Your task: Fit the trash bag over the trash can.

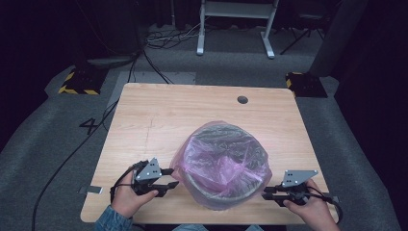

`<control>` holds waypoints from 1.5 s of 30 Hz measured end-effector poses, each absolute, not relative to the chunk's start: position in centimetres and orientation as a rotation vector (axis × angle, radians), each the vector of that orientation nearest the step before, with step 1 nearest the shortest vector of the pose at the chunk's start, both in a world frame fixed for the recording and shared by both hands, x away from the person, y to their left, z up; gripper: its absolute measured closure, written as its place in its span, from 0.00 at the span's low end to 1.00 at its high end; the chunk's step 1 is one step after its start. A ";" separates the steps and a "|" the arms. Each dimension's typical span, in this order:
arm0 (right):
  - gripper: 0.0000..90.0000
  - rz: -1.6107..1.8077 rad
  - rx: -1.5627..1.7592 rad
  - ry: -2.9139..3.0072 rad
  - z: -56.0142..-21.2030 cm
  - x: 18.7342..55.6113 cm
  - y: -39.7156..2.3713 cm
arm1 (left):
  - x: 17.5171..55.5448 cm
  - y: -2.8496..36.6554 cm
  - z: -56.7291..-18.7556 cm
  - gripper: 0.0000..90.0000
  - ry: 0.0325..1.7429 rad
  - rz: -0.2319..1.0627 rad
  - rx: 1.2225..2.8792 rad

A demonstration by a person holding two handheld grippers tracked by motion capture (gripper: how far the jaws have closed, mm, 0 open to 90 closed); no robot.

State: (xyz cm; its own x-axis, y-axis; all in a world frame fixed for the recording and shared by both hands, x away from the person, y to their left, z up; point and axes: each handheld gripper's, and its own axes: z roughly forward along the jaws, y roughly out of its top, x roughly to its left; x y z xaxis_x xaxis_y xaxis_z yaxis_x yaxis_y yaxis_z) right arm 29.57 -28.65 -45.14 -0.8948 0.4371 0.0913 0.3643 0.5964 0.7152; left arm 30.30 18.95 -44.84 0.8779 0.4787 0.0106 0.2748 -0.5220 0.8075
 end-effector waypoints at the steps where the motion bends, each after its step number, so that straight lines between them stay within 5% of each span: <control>1: 0.57 1.182 0.681 2.685 -44.3 29.2 -29.1 | 29.8 19.5 -44.1 0.46 0.530 0.297 2.141; 5: 0.42 1.212 0.674 2.647 -42.4 28.5 -29.6 | 29.2 20.3 -42.8 0.40 0.527 0.340 2.111; 12: 0.39 1.312 0.657 2.556 -40.1 28.5 -29.4 | 30.4 19.0 -41.5 0.35 0.511 0.377 2.081; 15: 0.60 1.353 0.616 2.535 -39.4 29.2 -28.5 | 31.7 17.8 -41.3 0.35 0.484 0.379 2.087; 16: 0.60 1.353 0.616 2.535 -39.4 29.2 -28.5 | 31.7 17.8 -41.3 0.36 0.484 0.379 2.087; 17: 0.81 1.364 0.609 2.552 -39.3 29.7 -28.1 | 32.1 17.3 -41.3 0.37 0.471 0.377 2.081; 18: 0.81 1.364 0.609 2.552 -39.3 29.7 -28.1 | 32.1 17.3 -41.3 0.39 0.471 0.377 2.081; 19: 1.00 1.357 0.613 2.567 -39.2 30.2 -28.0 | 32.4 17.0 -41.1 0.45 0.453 0.367 2.078; 20: 1.00 1.357 0.613 2.567 -39.2 30.2 -28.0 | 32.4 17.0 -41.1 0.55 0.453 0.367 2.078; 21: 1.00 1.371 0.632 2.559 -39.1 30.4 -28.0 | 32.5 17.0 -41.0 0.55 0.442 0.364 2.083; 23: 1.00 1.374 0.665 2.522 -38.9 30.8 -28.1 | 32.7 16.9 -40.7 0.81 0.428 0.353 2.077; 26: 1.00 1.375 0.677 2.481 -38.5 31.3 -28.0 | 32.9 16.8 -40.1 1.00 0.448 0.346 2.080; 45: 1.00 1.289 0.743 2.574 -42.1 33.7 -27.1 | 35.5 16.6 -42.9 1.00 0.646 0.220 2.184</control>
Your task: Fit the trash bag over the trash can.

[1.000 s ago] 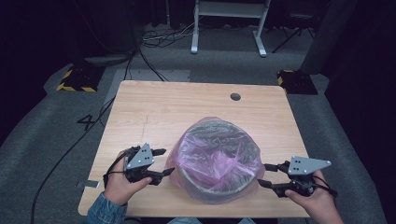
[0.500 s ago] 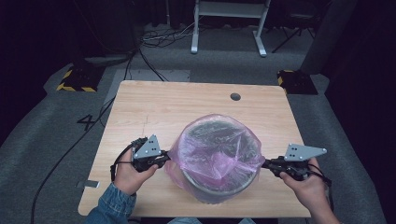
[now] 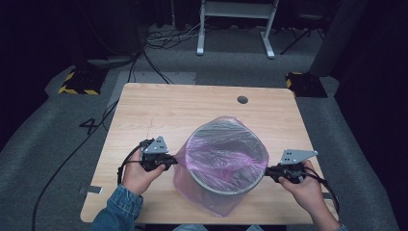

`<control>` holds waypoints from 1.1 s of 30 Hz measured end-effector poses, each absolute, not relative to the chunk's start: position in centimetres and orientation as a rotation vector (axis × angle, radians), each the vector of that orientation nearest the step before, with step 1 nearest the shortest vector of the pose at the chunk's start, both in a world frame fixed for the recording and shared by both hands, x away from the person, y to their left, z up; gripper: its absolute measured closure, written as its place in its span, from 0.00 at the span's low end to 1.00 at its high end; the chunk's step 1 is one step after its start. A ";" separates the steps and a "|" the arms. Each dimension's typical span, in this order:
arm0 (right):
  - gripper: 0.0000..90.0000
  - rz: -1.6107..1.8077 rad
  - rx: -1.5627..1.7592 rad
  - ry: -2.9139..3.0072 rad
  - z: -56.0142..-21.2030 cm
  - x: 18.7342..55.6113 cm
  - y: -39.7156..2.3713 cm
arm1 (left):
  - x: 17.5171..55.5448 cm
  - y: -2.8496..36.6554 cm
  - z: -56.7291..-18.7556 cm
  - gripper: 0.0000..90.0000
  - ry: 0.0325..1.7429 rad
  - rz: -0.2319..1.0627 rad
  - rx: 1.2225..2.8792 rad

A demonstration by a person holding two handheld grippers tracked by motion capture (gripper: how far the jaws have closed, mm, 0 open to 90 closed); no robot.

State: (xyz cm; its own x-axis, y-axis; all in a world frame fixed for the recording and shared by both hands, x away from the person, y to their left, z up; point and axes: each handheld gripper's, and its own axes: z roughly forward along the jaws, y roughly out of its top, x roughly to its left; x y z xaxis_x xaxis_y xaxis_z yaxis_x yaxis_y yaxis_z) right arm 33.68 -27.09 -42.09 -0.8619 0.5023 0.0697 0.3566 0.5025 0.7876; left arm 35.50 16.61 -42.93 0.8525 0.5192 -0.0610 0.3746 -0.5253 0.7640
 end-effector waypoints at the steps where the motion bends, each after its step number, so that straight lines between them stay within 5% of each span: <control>1: 1.00 1.289 0.743 2.574 -42.1 33.7 -27.1 | 35.5 16.6 -42.9 1.00 0.646 0.220 2.184; 7: 1.00 1.398 0.707 2.424 -39.5 33.5 -27.7 | 35.9 16.1 -45.2 1.00 0.674 0.172 2.260; 13: 1.00 1.210 0.791 2.561 -42.2 35.2 -27.3 | 35.3 15.9 -42.8 1.00 0.629 0.305 2.151; 20: 1.00 1.339 0.757 2.505 -42.1 35.4 -27.3 | 36.4 15.0 -44.9 1.00 0.666 0.242 2.296; 33: 1.00 1.264 0.813 2.536 -43.3 36.3 -27.3 | 36.7 14.5 -45.5 1.00 0.654 0.183 2.263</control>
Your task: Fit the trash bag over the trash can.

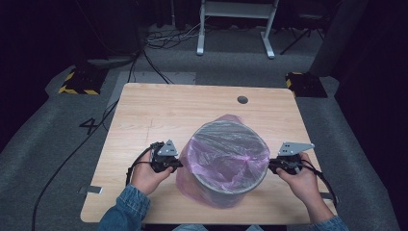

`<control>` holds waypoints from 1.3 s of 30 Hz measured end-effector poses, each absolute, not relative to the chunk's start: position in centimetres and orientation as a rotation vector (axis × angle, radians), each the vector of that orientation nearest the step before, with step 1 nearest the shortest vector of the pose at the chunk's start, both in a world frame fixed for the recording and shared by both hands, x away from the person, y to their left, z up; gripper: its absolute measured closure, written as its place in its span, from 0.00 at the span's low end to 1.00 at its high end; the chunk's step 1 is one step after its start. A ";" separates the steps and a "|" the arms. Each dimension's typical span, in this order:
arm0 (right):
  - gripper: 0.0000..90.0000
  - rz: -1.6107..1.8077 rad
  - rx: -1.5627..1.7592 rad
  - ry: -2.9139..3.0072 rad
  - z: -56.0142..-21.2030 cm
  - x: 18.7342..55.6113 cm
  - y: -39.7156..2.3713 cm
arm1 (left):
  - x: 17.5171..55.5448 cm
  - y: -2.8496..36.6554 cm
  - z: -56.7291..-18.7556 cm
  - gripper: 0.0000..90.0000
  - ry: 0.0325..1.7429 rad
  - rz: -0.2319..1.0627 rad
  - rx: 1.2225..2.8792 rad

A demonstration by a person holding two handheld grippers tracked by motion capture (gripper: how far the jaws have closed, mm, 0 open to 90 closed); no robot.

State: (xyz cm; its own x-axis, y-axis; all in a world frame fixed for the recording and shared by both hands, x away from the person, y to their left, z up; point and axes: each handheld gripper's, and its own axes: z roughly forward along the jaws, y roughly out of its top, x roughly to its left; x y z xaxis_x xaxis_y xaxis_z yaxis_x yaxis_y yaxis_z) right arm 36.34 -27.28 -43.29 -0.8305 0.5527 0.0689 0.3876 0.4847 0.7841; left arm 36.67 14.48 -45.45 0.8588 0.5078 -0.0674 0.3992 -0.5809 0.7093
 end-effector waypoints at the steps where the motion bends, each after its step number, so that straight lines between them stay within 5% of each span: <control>1: 1.00 1.264 0.813 2.536 -43.3 36.3 -27.3 | 36.7 14.5 -45.5 1.00 0.654 0.183 2.263; 10: 1.00 1.330 0.776 2.473 -43.0 36.3 -26.7 | 36.8 13.6 -46.9 1.00 0.677 0.178 2.354; 18: 1.00 1.112 0.851 2.618 -44.8 36.7 -26.8 | 37.1 13.9 -46.1 1.00 0.689 0.205 2.231; 22: 1.00 1.251 0.814 2.574 -44.3 36.5 -27.0 | 37.6 13.2 -47.9 1.00 0.747 0.194 2.419; 29: 1.00 1.078 0.864 2.651 -44.4 36.6 -27.1 | 36.7 14.9 -47.6 1.00 0.741 0.145 2.319; 31: 1.00 0.992 0.878 2.688 -45.2 36.3 -27.4 | 36.3 15.6 -47.2 0.91 0.737 0.141 2.279; 33: 1.00 1.039 0.865 2.681 -45.3 35.7 -27.8 | 35.8 16.1 -46.9 0.65 0.738 0.176 2.228; 36: 0.63 1.131 0.838 2.536 -43.8 35.0 -29.0 | 34.7 17.0 -45.9 0.41 0.707 0.223 2.189; 37: 0.63 1.131 0.838 2.536 -43.8 35.0 -29.0 | 34.7 17.0 -45.9 0.36 0.707 0.223 2.189; 39: 0.45 1.211 0.792 2.478 -42.4 34.5 -29.6 | 33.9 17.5 -44.9 0.33 0.662 0.247 2.165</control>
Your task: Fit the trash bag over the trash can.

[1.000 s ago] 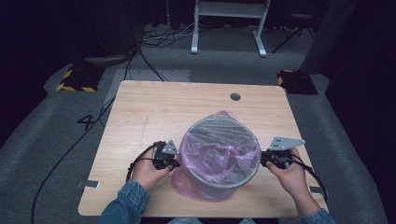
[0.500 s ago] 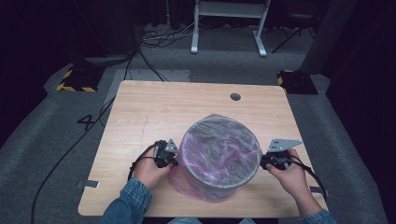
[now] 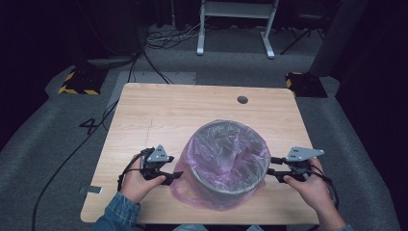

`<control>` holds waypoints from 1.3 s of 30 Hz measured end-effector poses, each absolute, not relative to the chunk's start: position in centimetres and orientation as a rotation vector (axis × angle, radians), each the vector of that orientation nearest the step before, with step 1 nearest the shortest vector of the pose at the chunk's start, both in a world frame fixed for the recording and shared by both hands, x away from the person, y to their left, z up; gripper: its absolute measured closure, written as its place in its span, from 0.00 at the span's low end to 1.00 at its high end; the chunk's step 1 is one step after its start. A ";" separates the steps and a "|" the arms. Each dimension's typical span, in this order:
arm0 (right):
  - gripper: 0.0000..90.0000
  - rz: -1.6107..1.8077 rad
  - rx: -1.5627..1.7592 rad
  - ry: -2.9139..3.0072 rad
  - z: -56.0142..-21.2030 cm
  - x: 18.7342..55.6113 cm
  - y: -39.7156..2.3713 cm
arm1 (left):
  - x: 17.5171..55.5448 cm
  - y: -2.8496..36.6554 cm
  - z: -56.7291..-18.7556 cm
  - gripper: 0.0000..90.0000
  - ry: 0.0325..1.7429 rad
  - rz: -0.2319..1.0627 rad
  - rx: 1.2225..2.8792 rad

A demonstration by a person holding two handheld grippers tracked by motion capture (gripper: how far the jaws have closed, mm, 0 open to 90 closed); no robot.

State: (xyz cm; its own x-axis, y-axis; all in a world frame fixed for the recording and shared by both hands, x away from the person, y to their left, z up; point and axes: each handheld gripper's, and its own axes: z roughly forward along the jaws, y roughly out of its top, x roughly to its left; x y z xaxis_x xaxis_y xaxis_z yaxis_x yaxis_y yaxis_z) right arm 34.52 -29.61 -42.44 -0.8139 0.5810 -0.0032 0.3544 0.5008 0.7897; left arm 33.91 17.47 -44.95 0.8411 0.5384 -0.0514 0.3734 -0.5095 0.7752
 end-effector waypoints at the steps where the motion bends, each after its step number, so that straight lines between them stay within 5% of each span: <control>1: 0.39 1.245 0.763 2.478 -41.8 34.3 -29.7 | 33.5 17.5 -44.4 0.31 0.637 0.268 2.146; 3: 0.37 1.284 0.671 2.483 -40.5 33.9 -29.2 | 33.2 17.1 -43.3 0.28 0.581 0.310 2.121; 4: 0.44 1.331 0.598 2.474 -39.6 33.9 -28.5 | 33.3 16.7 -42.8 0.29 0.558 0.320 2.108; 5: 0.61 1.354 0.561 2.472 -39.3 34.0 -28.2 | 33.5 16.3 -42.5 0.32 0.538 0.327 2.097; 6: 0.79 1.379 0.537 2.498 -39.3 34.3 -28.0 | 33.9 15.5 -42.1 0.43 0.486 0.329 2.096; 7: 0.79 1.379 0.537 2.498 -39.3 34.3 -28.0 | 33.9 15.5 -42.1 0.62 0.486 0.329 2.096; 8: 1.00 1.426 0.534 2.522 -39.5 34.7 -27.8 | 34.3 14.9 -42.0 0.76 0.444 0.307 2.103; 10: 1.00 1.440 0.581 2.516 -39.9 35.1 -27.5 | 34.8 14.5 -42.4 0.99 0.474 0.294 2.142; 23: 1.00 1.162 0.703 2.717 -44.8 35.8 -26.8 | 36.0 14.5 -44.9 1.00 0.572 0.234 2.228; 24: 0.98 1.223 0.686 2.678 -44.4 35.6 -27.3 | 36.0 14.6 -45.0 1.00 0.599 0.235 2.252; 26: 0.65 1.320 0.636 2.591 -43.3 35.1 -27.8 | 36.2 14.5 -45.5 1.00 0.637 0.251 2.311; 27: 0.65 1.320 0.636 2.591 -43.3 35.1 -27.8 | 36.2 14.5 -45.5 1.00 0.637 0.251 2.311; 28: 0.45 1.351 0.572 2.567 -42.2 34.5 -27.7 | 36.3 14.3 -45.9 1.00 0.638 0.239 2.304; 32: 0.34 1.345 0.476 2.591 -41.2 34.0 -27.0 | 36.1 13.9 -45.7 0.91 0.603 0.266 2.260; 33: 0.45 1.347 0.455 2.614 -41.4 34.5 -26.6 | 36.1 13.6 -45.5 0.91 0.586 0.266 2.226; 34: 0.67 1.345 0.434 2.658 -41.7 34.9 -26.5 | 36.1 13.6 -45.3 0.91 0.582 0.273 2.222; 35: 0.67 1.345 0.434 2.658 -41.7 34.9 -26.5 | 36.1 13.6 -45.3 0.91 0.582 0.273 2.222; 36: 0.93 1.342 0.402 2.749 -42.6 35.5 -26.2 | 36.1 13.6 -45.4 0.92 0.583 0.260 2.216; 39: 1.00 1.319 0.417 2.808 -43.5 35.6 -26.0 | 36.1 14.0 -45.5 0.89 0.596 0.271 2.227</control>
State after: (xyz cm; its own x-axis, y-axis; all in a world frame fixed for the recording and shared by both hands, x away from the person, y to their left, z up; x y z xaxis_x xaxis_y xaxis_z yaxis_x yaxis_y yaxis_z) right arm 35.62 -26.04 -43.47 -0.9645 0.2437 0.1017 0.2339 0.6095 0.7575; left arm 36.15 13.98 -45.45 0.8664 0.4993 0.0006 0.3288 -0.5713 0.7520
